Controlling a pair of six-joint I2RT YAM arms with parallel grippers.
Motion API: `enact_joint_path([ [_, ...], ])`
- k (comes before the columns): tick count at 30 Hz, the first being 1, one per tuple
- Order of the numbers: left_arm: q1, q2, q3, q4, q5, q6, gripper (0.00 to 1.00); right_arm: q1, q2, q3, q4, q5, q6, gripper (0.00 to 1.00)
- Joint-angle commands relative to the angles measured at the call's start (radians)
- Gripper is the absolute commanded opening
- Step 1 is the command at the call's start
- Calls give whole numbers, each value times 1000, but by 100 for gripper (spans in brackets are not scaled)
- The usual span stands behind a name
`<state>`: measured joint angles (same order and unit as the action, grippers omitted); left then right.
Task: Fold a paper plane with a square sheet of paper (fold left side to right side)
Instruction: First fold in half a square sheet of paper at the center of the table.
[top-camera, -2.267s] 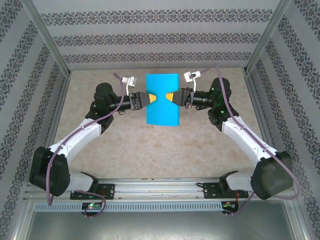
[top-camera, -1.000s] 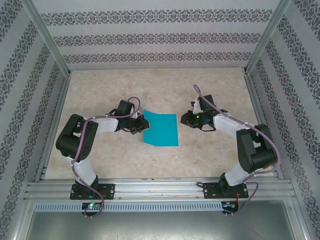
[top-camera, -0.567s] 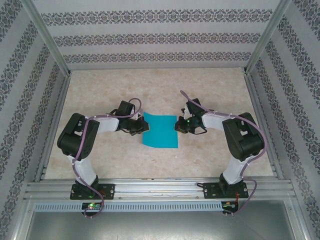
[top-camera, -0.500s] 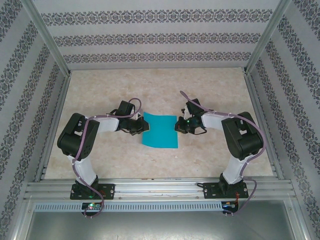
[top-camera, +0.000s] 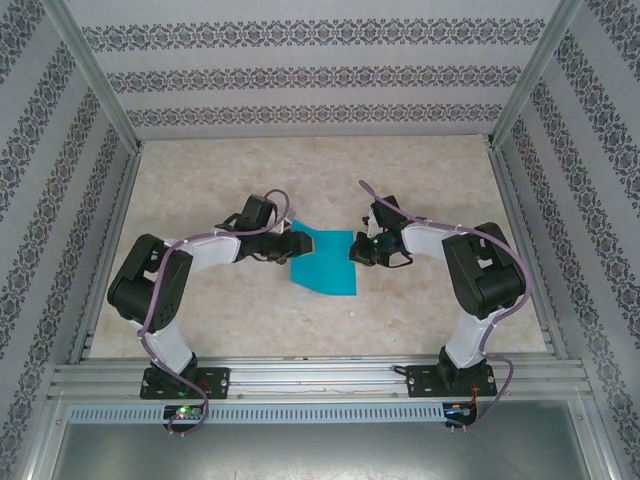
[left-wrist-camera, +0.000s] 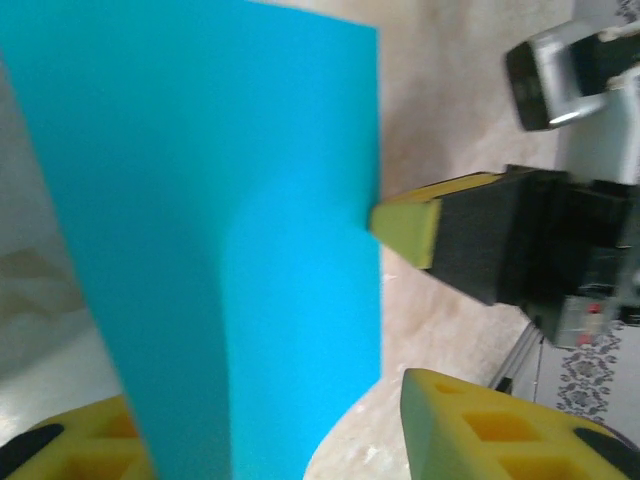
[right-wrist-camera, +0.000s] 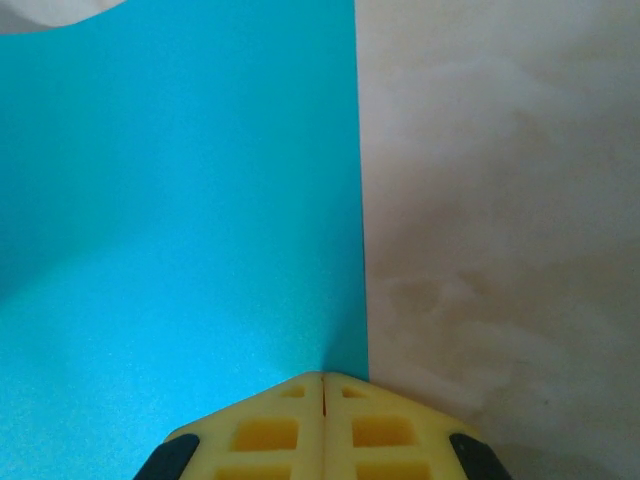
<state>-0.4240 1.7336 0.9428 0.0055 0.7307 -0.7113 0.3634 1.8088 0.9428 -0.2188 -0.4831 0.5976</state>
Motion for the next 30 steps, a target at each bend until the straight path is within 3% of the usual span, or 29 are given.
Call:
enact_joint_path([
  [1,-26,-26,51,-44,1,9,52,14,53,-7,-73,84,-22,0],
  [6,-62,7,99,-48,15,6,58,16,57,-7,-65,77,-20,0],
  [19,-121,118,166,-44,9,6,59,16,32,-24,-9,37,-13,0],
  [23,-123,130,168,-58,-9,14,50,16,26,-27,3,28,-10,0],
  [30,-124,154,172,-67,-28,13,26,17,10,-27,18,17,-4,0],
])
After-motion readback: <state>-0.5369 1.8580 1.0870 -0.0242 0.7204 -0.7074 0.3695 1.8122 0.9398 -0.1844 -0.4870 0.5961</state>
